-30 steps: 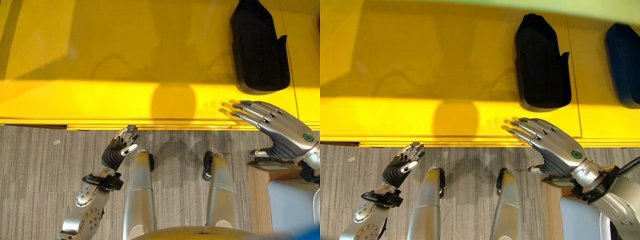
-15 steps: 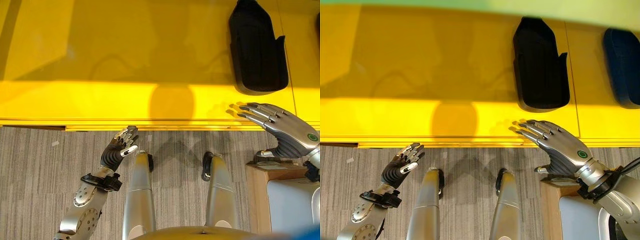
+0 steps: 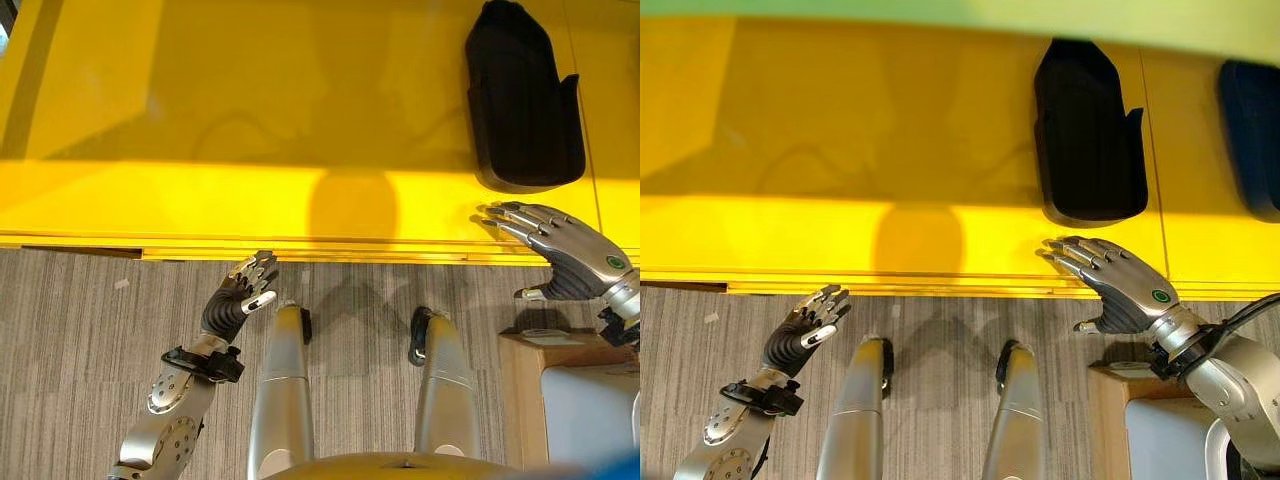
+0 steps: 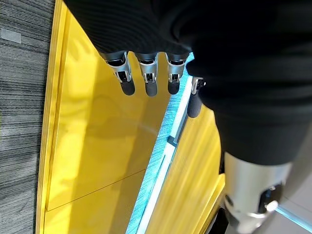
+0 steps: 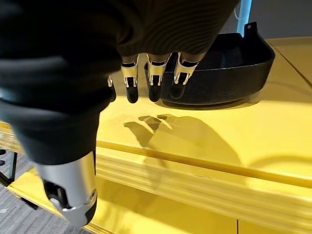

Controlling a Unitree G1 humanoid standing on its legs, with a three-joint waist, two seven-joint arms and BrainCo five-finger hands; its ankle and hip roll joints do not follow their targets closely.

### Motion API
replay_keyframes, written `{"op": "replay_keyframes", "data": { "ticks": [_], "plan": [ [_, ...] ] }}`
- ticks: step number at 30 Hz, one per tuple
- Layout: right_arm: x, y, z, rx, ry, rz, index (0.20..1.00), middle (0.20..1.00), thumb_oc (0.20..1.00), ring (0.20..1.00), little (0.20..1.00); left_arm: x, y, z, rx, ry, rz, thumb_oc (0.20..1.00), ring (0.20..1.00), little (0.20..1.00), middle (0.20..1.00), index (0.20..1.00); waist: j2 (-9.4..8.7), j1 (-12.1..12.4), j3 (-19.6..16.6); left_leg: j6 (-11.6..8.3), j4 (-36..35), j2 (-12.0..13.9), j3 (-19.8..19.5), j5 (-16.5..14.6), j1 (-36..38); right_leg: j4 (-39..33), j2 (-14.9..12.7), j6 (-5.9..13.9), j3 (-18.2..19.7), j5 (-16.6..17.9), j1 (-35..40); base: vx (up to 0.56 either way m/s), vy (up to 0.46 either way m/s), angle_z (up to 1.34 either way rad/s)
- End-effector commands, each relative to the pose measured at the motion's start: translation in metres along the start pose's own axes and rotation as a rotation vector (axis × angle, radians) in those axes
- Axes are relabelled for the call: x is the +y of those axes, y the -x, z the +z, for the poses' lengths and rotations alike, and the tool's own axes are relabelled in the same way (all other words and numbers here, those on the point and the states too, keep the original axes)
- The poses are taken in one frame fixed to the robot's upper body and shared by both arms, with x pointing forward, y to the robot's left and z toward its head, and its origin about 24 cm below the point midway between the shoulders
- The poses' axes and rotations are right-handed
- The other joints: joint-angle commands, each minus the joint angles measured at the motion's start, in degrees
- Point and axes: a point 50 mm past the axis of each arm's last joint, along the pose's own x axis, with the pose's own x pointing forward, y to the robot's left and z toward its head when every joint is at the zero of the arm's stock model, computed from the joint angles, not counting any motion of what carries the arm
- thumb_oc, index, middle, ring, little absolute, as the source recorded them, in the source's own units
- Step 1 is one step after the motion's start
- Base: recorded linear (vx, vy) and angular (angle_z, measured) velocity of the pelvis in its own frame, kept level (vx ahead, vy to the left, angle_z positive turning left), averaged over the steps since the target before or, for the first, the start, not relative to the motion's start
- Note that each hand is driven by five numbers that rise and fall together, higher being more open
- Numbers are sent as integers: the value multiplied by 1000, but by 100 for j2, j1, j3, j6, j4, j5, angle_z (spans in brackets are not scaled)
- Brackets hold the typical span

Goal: Move parts from the plastic box to the shelf.

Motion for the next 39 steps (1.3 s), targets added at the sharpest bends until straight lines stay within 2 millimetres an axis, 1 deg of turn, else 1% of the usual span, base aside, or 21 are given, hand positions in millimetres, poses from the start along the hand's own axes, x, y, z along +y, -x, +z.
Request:
{"op": "replay_keyframes", "data": {
  "ticks": [1, 9, 12, 15, 22, 26, 39],
  "plan": [
    [5, -6, -5, 13, 8, -9, 1000, 1000, 1000, 1000, 1000, -10, 0, 11, -62, -25, -60, 1000, 1000, 1000, 1000, 1000, 65, 42, -318, 20, -121, -96, -187, 398, -320, 692, 279, -461, -142, -177, -253, 0, 0, 0],
    [17, -21, -16, 46, 16, 17, 1000, 1000, 1000, 1000, 1000, -9, -1, 11, -69, -22, -49, 1000, 1000, 1000, 1000, 1000, 87, 102, -328, 44, -68, -118, -188, 371, -345, 759, 246, -463, -128, -223, -279, 0, 0, 0],
    [18, -26, -20, 51, 26, 17, 1000, 1000, 1000, 1000, 1000, -10, -2, 12, -70, -27, -54, 1000, 1000, 1000, 1000, 1000, 96, 129, -334, 49, -78, -128, -178, 375, -354, 759, 237, -460, -129, -217, -277, 0, 0, 0],
    [14, -33, -25, 59, 48, 6, 1000, 1000, 1000, 1000, 1000, -10, -1, 11, -70, -24, -59, 1000, 1000, 1000, 1000, 1000, 96, 172, -354, 72, -46, -140, -182, 363, -384, 783, 218, -456, -126, -214, -304, 0, 0, 0],
    [13, -37, -28, 67, 60, 0, 1000, 1000, 1000, 1000, 1000, -9, -1, 11, -67, -28, -57, 1000, 1000, 1000, 1000, 1000, 108, 194, -369, 88, -45, -150, -180, 360, -407, 792, 226, -450, -108, -224, -330, 0, 0, 0],
    [9, -40, -33, 86, 86, -13, 1000, 1000, 1000, 1000, 1000, -10, -1, 10, -62, -25, -62, 1000, 1000, 1000, 1000, 1000, 119, 209, -396, 103, -26, -160, -181, 358, -440, 820, 215, -449, -114, -228, -369, 0, 0, 0],
    [0, -47, -37, 95, 108, -55, 1000, 1000, 1000, 1000, 1000, -10, -2, 10, -66, -23, -62, 1000, 1000, 1000, 1000, 1000, 120, 247, -406, 127, -5, -184, -177, 348, -495, 818, 190, -445, -99, -214, -417, 0, 0, 0]
  ]
}}
